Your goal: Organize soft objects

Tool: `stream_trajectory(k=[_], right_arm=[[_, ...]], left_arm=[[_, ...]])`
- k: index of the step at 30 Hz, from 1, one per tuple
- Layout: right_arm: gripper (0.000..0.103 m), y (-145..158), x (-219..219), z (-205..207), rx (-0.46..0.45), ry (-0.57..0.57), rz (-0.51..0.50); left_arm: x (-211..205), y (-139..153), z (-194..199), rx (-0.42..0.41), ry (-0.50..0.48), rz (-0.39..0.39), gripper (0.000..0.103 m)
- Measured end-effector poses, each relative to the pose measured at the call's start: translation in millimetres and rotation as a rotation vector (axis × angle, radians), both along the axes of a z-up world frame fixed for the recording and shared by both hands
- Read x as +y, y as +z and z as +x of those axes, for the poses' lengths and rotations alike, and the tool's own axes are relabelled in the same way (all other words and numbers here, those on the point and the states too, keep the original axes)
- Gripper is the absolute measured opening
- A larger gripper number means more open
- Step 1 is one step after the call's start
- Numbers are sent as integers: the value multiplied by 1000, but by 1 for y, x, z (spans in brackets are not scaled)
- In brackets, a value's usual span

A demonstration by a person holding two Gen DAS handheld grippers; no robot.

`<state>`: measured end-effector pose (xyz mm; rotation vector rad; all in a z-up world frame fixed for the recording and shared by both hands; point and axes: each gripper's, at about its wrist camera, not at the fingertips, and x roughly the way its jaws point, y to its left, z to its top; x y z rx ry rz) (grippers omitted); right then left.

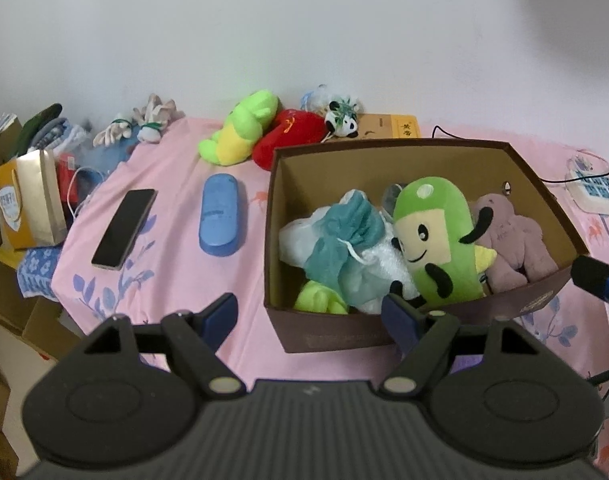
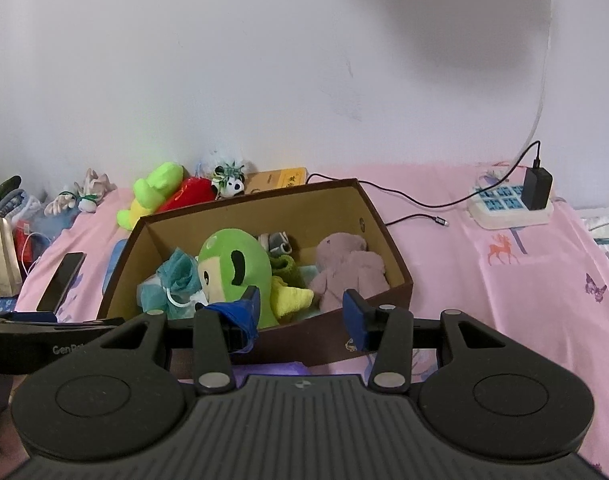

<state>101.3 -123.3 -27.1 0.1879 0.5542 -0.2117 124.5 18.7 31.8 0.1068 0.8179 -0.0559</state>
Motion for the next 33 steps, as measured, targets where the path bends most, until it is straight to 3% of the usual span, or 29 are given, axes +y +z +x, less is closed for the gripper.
stream_trajectory(k=[33], right_arm=[[30, -10, -6, 4, -20, 19, -26]], left_arm=[[0, -10, 10, 21, 11, -6, 79]])
